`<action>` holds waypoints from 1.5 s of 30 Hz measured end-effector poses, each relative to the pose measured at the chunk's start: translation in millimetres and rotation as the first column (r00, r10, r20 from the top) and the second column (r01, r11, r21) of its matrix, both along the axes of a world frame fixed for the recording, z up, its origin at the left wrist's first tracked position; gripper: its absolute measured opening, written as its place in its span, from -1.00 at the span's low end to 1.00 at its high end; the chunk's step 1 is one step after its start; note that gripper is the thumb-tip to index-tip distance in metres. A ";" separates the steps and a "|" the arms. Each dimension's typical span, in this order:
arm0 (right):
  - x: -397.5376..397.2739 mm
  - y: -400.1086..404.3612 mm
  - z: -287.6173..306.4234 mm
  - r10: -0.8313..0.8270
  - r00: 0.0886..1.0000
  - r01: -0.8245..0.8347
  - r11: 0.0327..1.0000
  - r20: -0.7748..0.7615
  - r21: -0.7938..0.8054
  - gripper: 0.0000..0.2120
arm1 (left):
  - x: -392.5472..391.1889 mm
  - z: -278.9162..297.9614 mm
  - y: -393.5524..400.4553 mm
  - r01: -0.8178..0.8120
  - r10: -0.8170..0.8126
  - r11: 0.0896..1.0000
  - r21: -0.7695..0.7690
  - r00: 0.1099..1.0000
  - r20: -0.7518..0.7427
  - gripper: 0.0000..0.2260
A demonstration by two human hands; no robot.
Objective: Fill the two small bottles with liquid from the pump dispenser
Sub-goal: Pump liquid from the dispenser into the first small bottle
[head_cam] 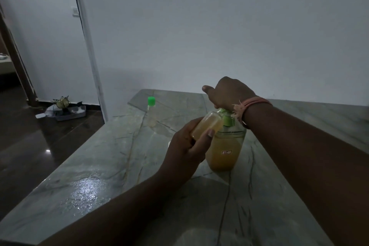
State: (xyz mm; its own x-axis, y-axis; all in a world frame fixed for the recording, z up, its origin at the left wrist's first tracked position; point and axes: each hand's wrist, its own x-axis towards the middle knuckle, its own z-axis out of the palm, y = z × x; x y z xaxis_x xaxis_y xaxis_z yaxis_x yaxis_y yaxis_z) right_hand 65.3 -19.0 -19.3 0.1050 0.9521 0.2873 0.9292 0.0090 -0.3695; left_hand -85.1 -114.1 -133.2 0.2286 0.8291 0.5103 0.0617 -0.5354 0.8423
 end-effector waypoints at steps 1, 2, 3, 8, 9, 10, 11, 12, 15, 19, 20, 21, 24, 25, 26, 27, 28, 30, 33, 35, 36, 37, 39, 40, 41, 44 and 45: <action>-0.3 -0.5 2.3 0.013 1.000 -0.013 1.000 0.009 -0.008 -0.49 | 0.1 0.3 -0.5 0.003 -0.003 1.000 0.008 1.000 -0.001 -0.56; 0.6 -0.9 4.1 0.023 1.000 -0.023 1.000 0.015 -0.015 -0.49 | 0.1 0.2 -0.6 0.002 -0.002 1.000 0.015 1.000 -0.002 -0.55; 1.7 -1.5 5.0 0.030 0.999 -0.029 0.999 0.013 -0.017 -0.48 | 0.4 -0.3 -0.5 0.000 0.000 1.000 0.017 1.000 -0.001 -0.56; 2.6 -1.4 -2.8 0.005 0.997 -0.002 0.999 -0.075 0.034 -0.42 | -0.3 -1.4 2.6 0.005 -0.005 1.000 0.013 1.000 0.000 -0.71; 1.9 -1.6 -3.7 -0.002 0.998 0.004 1.000 -0.064 0.028 -0.43 | -0.5 -1.6 1.8 0.007 -0.007 1.000 0.013 1.000 0.004 -0.75; 1.2 -2.6 -3.7 -0.011 0.999 0.012 1.000 -0.042 0.025 -0.44 | -0.6 -1.1 1.0 0.010 -0.010 1.000 0.011 1.000 0.007 -0.77; 0.6 -3.7 -3.0 -0.019 1.000 0.019 0.999 -0.022 0.026 -0.46 | -0.6 -0.5 0.4 0.012 -0.012 1.000 0.010 1.000 0.008 -0.75; 0.4 -3.3 -2.4 -0.016 1.000 0.016 1.000 -0.011 0.027 -0.47 | -0.8 -0.3 0.0 0.011 -0.011 1.000 0.009 1.000 0.009 -0.70; -0.8 -2.2 2.6 0.022 1.000 -0.022 1.000 0.021 -0.019 -0.49 | -0.2 0.4 -1.7 0.000 0.000 1.000 -0.003 1.000 0.008 -0.56; -0.2 -0.8 5.5 0.042 0.999 -0.042 0.999 0.035 0.004 -0.47 | -0.4 0.7 -1.9 -0.018 0.019 0.999 0.029 1.000 -0.009 -0.59; 0.1 -0.9 3.2 0.033 0.999 -0.033 0.999 0.005 0.021 -0.45 | -0.7 0.4 -0.6 -0.019 0.019 0.999 0.029 1.000 -0.012 -0.59; 1.2 -0.5 0.5 0.020 1.000 -0.019 0.999 -0.024 0.036 -0.43 | -0.7 -0.2 0.9 -0.014 0.014 1.000 0.023 1.000 -0.011 -0.57; 0.8 -2.4 -3.5 -0.007 0.999 0.009 0.999 -0.039 0.031 -0.40 | -1.0 -1.7 2.3 -0.006 0.006 1.000 0.008 1.000 0.006 -0.55; 0.3 -2.9 -3.0 -0.008 0.999 0.009 0.999 -0.031 0.032 -0.41 | -0.7 -1.4 1.8 -0.003 0.003 1.000 0.010 1.000 0.007 -0.56; 0.5 -3.5 -2.4 -0.003 1.000 0.004 1.000 -0.023 0.028 -0.42 | -0.8 -1.1 1.2 0.000 0.000 1.000 0.011 1.000 0.007 -0.56; 0.8 -4.0 -1.9 0.005 1.000 -0.004 1.000 -0.020 0.020 -0.44 | -1.3 -0.7 0.0 0.001 -0.001 1.000 0.012 1.000 0.006 -0.57; 1.1 -4.5 -0.8 0.015 1.000 -0.015 1.000 -0.019 0.010 -0.45 | -1.4 0.0 -0.9 0.000 0.000 1.000 0.013 1.000 0.004 -0.58; 1.0 -4.8 3.3 0.034 0.999 -0.034 0.999 -0.002 -0.007 -0.45 | -1.3 1.7 -2.9 0.001 0.000 1.000 0.013 1.000 -0.005 -0.63; -0.1 -5.0 4.6 0.037 0.999 -0.037 0.999 0.001 0.031 -0.44 | -0.7 3.6 -3.7 0.004 -0.004 1.000 0.009 1.000 0.000 -0.62; -0.2 -3.7 0.6 0.011 0.999 -0.008 0.998 -0.048 0.065 -0.41 | -1.4 3.2 -1.7 0.001 -0.001 1.000 0.011 1.000 -0.004 -0.62; 0.1 -3.4 -0.9 -0.001 0.998 0.005 0.998 -0.066 0.057 -0.40 | -2.0 2.1 -0.5 0.004 -0.004 1.000 0.013 1.000 -0.001 -0.65; 0.0 -3.8 -2.1 -0.007 0.998 0.010 0.999 -0.065 0.041 -0.41 | -2.8 1.2 -0.4 0.006 -0.006 1.000 0.012 1.000 0.002 -0.68; -0.9 -4.4 -2.4 -0.013 0.999 0.013 1.000 -0.033 0.023 -0.43 | -3.2 1.3 -0.3 0.004 -0.004 1.000 0.011 1.000 0.000 -0.67; -1.3 -4.3 -1.8 -0.012 1.000 0.013 1.000 -0.026 0.020 -0.44 | -2.8 1.6 -0.7 0.004 -0.004 1.000 0.010 1.000 0.001 -0.64; -1.8 -4.5 -0.8 -0.008 1.000 0.008 1.000 -0.024 0.011 -0.45 | -2.6 1.7 -1.3 0.004 -0.004 1.000 0.009 1.000 0.003 -0.61; -4.1 -3.5 5.9 0.013 0.999 -0.011 0.999 0.047 -0.040 -0.52 | -3.4 3.7 -2.1 0.015 -0.015 1.000 0.019 1.000 0.002 -0.63; -4.5 -3.7 8.2 0.023 0.997 -0.019 0.998 0.074 -0.052 -0.54 | -3.7 3.7 -2.6 0.021 -0.021 0.999 0.025 1.000 0.001 -0.66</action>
State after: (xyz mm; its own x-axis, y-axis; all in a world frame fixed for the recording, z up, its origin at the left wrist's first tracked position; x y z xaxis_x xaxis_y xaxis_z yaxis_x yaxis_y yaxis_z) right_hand 60.8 -22.8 -11.1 0.0654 0.9674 0.2446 0.9539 0.0114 -0.3000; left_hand -88.8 -116.7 -129.5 0.2450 0.8114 0.5307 0.0494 -0.5571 0.8290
